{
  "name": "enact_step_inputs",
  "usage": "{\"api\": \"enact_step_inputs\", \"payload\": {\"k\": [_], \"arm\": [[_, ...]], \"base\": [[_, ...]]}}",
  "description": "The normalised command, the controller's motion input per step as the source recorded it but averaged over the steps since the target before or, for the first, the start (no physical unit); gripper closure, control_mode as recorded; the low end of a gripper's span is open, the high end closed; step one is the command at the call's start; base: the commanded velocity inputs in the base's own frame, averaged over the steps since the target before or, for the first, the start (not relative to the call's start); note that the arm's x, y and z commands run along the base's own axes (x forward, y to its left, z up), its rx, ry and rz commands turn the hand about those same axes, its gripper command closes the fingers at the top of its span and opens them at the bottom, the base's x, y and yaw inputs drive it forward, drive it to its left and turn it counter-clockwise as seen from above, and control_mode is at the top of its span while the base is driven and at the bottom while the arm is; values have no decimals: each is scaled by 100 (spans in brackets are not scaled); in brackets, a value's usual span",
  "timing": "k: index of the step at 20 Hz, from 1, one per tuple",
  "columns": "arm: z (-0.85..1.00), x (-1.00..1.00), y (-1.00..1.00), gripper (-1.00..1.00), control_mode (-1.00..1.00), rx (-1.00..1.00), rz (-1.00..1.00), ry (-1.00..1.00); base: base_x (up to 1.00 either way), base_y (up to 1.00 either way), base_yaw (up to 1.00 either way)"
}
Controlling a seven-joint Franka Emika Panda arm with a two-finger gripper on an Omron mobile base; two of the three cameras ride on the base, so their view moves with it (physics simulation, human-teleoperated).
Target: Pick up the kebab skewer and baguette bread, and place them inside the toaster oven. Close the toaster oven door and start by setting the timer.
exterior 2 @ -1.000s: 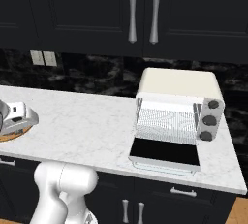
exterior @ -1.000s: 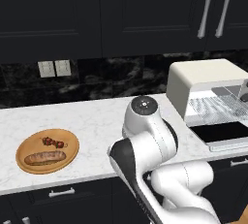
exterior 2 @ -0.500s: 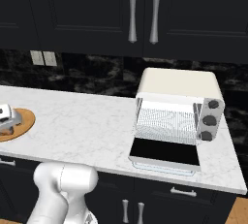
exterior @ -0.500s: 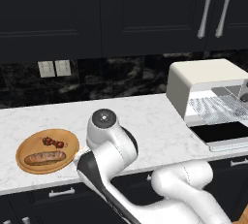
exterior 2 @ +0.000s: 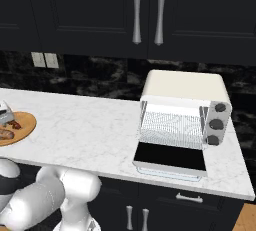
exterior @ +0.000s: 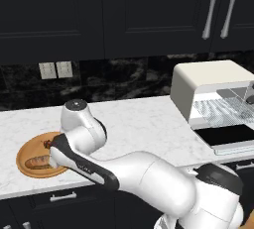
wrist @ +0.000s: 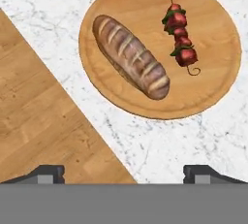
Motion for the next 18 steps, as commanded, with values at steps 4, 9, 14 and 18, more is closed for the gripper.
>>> {"api": "enact_step_inputs", "payload": {"k": [4, 9, 14, 18], "arm": [[-71, 18, 61, -100, -100, -15, 25, 13], [-52, 41, 8, -100, -100, -15, 13, 1], [-6, 42, 2, -100, -100, -4, 5, -1], [-21, 47, 8, -100, -100, 0, 0, 0]], "base": [[0, 0, 0], [0, 0, 0], [0, 0, 0], [0, 0, 0]]}}
